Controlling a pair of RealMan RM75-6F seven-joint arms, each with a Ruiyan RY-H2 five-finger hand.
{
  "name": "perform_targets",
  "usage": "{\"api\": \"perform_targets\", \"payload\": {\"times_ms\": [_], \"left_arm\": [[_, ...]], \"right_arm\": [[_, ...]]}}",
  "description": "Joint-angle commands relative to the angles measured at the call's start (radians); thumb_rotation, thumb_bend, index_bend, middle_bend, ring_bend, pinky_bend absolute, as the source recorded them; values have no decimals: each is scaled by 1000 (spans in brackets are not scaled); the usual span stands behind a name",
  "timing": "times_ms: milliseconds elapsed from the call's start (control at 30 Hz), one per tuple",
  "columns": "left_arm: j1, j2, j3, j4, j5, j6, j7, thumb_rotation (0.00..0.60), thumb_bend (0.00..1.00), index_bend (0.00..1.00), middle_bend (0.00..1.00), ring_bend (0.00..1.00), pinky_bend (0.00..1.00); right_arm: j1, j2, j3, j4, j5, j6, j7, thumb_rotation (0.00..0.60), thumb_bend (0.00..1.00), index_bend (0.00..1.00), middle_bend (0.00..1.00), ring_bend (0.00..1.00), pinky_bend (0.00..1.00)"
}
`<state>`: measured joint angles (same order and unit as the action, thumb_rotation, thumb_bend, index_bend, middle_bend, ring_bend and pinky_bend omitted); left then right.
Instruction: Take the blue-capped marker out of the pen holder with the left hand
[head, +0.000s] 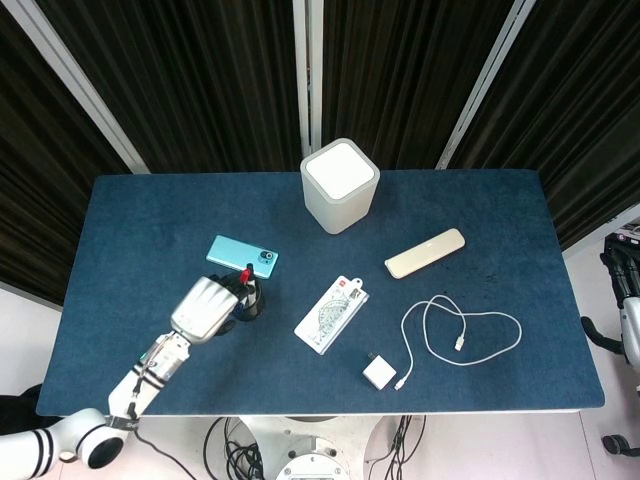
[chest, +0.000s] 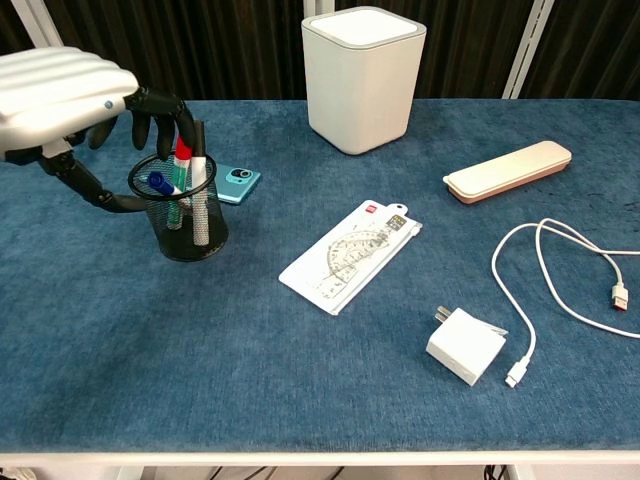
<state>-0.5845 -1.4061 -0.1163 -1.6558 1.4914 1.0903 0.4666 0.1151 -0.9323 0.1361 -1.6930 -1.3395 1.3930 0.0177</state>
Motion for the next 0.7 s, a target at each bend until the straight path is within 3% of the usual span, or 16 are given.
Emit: {"api": "perform_targets", "payload": {"times_ms": [33, 367, 700], "left_arm": [[-8, -14, 1, 19, -14, -6, 1, 600, 193, 398, 481, 510, 646], [-9, -32, 8, 48, -15, 22, 20, 600, 211, 521, 573, 586, 663], [-18, -38, 19, 63, -11, 21, -5, 600, 237, 546, 603, 589, 668]], "right_arm": [[2, -1, -1, 3, 4, -6, 2, 600, 212, 0, 0, 0, 0], [8, 7, -5, -3, 31, -40, -10, 600, 219, 0, 0, 0, 0], [10, 10, -7, -11, 49, -56, -20, 600, 223, 0, 0, 0, 0]]}}
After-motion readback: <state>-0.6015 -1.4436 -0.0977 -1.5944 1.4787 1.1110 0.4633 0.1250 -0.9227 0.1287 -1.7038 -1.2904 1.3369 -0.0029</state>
